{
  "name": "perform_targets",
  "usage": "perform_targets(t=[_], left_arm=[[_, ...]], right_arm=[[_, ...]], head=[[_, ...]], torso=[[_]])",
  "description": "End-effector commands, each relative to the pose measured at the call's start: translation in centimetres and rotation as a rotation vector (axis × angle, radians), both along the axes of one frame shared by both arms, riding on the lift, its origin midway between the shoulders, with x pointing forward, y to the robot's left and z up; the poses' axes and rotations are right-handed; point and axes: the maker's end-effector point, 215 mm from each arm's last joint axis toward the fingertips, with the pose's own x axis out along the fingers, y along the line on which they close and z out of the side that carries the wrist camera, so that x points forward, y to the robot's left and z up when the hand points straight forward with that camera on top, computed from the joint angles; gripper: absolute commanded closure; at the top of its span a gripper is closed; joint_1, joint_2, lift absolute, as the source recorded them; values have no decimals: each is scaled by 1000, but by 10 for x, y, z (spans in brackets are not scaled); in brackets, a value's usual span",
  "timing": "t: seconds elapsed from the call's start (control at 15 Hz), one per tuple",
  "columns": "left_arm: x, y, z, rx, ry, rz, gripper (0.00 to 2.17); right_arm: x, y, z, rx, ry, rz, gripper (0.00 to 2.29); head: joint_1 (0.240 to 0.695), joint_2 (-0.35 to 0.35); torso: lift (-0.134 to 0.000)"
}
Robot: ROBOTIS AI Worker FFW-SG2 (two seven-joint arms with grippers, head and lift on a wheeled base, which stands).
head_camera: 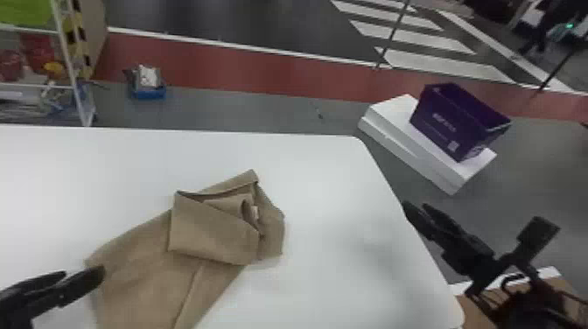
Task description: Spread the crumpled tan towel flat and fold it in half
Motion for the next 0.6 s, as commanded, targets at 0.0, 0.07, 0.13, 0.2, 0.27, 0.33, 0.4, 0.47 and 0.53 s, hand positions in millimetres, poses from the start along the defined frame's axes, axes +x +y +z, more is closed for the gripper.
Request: perform_targets(t=[0.0, 0.07, 0.13, 0.2, 0.27, 0.33, 0.4, 0.47, 0.53], left_arm=[[0, -2, -2, 9, 3, -6, 265], [3, -5, 0, 6, -2, -11, 265], [5, -7, 1, 2, -4, -12, 265], [8, -11, 2, -9, -5, -15, 265], [13, -18, 5, -24, -5, -27, 265], [14, -27, 4, -40, 19, -47, 265], [14, -34, 2, -53, 41, -61, 269], [18, -40, 4, -57, 37, -68, 269], [20, -46, 5, -59, 35, -77, 269]], right_arm=[[0, -2, 0, -2, -3, -3, 262], [-1, -3, 0, -4, -6, -6, 262], [-1, -3, 0, -6, -7, -6, 262], [-1, -4, 1, -8, -9, -8, 262], [0, -4, 1, -9, -11, -9, 262], [-1, -7, 0, -13, -11, -13, 262], [-2, -10, -1, -12, -10, -18, 262], [-2, -12, -1, -14, -10, -21, 262], [-4, -15, -1, -14, -10, -28, 262]], head=[[695, -345], [695, -346], [695, -348], [695, -350], [695, -350], [695, -350], [695, -350], [695, -350], [695, -350]], torso=[[-124], [-124], [-124], [-124], [-124], [-124], [-124], [-124], [-124]])
